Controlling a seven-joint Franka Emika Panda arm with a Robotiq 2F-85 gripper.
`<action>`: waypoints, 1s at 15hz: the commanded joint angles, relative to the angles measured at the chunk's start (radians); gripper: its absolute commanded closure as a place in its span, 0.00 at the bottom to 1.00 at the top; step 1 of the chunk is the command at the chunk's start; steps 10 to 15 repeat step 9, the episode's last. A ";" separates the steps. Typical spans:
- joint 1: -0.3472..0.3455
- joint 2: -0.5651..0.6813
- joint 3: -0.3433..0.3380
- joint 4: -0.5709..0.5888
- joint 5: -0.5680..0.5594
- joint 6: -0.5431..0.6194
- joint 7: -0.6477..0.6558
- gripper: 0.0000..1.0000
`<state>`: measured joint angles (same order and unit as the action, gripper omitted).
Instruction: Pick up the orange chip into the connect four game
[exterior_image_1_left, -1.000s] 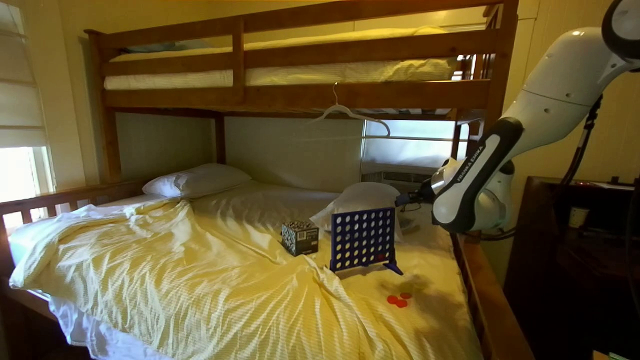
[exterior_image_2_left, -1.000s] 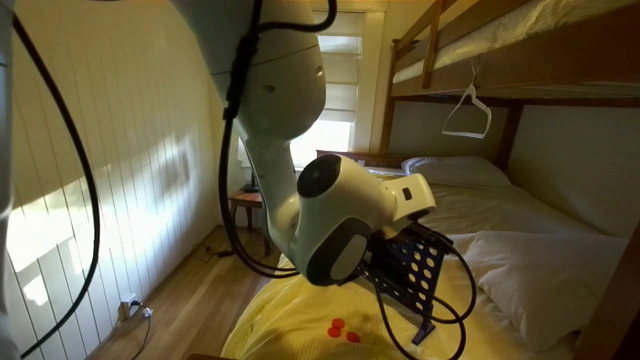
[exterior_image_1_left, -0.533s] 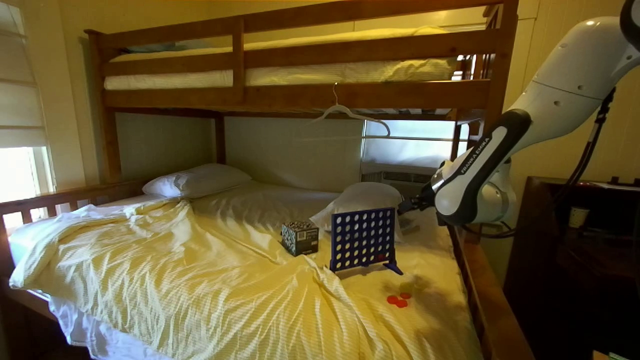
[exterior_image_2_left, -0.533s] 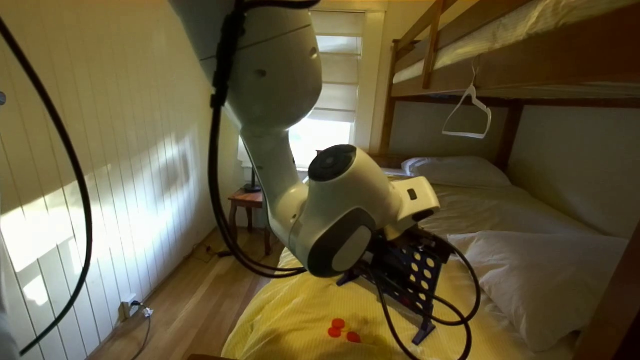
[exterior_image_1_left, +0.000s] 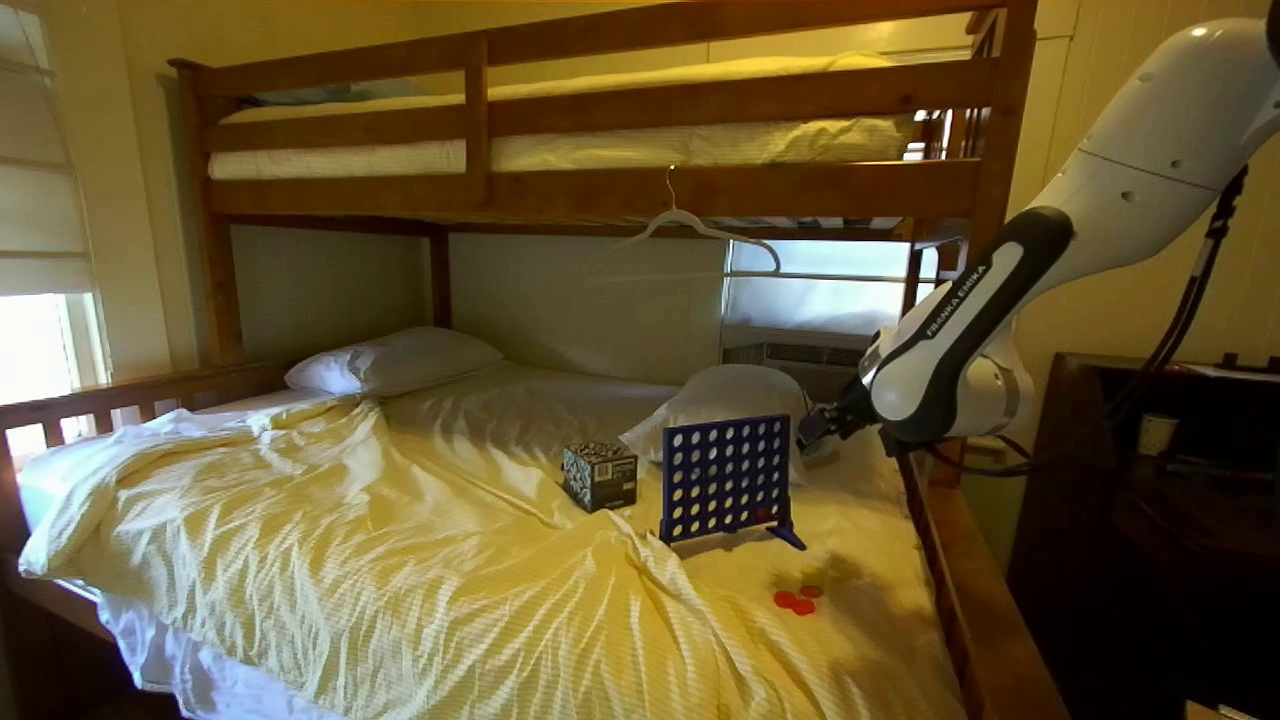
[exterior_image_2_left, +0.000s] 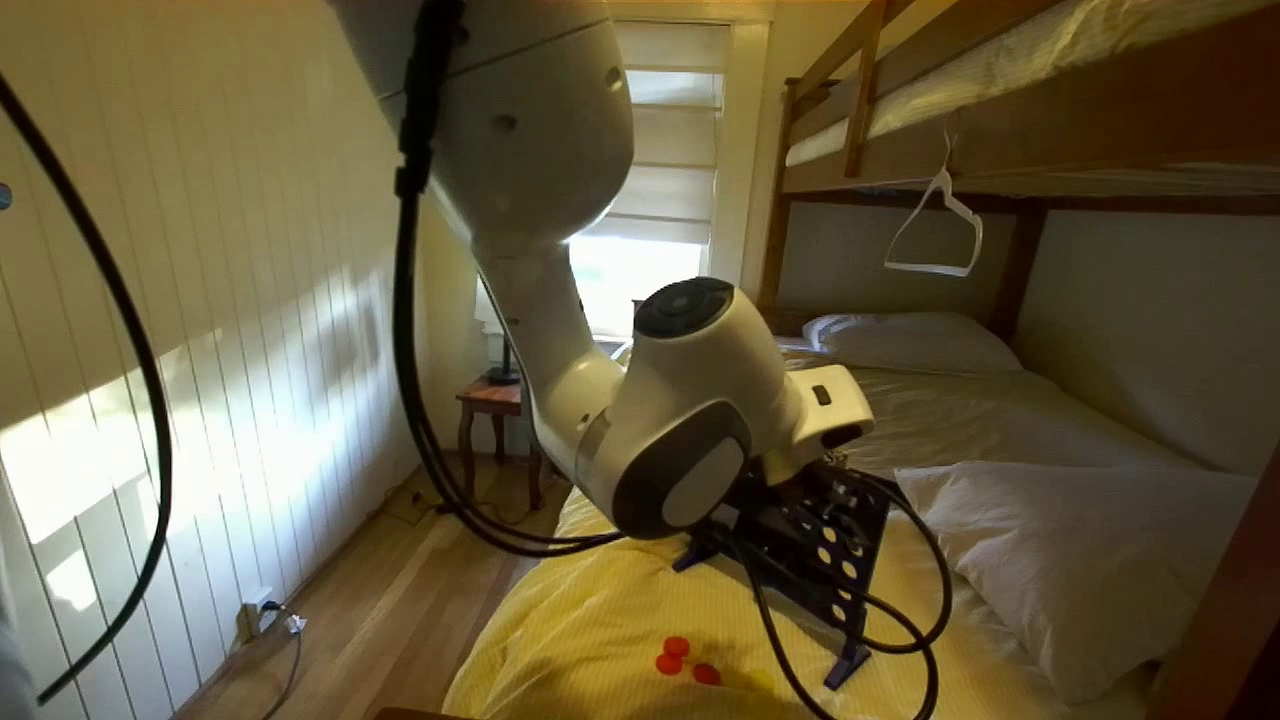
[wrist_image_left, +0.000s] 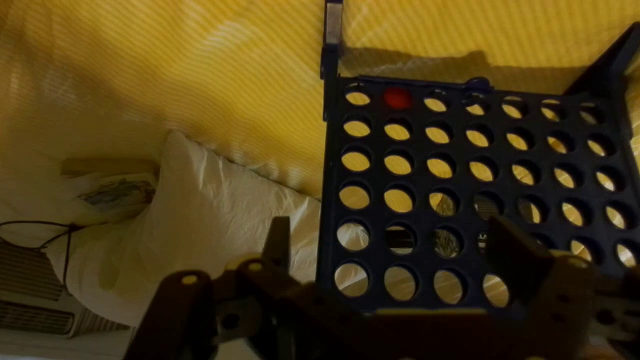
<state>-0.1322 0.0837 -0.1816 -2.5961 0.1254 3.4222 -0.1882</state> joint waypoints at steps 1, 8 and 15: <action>0.008 -0.051 -0.001 -0.038 -0.009 -0.072 -0.029 0.00; 0.002 -0.004 -0.003 -0.007 -0.053 -0.106 0.005 0.00; 0.010 -0.005 0.002 -0.006 -0.001 -0.107 -0.038 0.00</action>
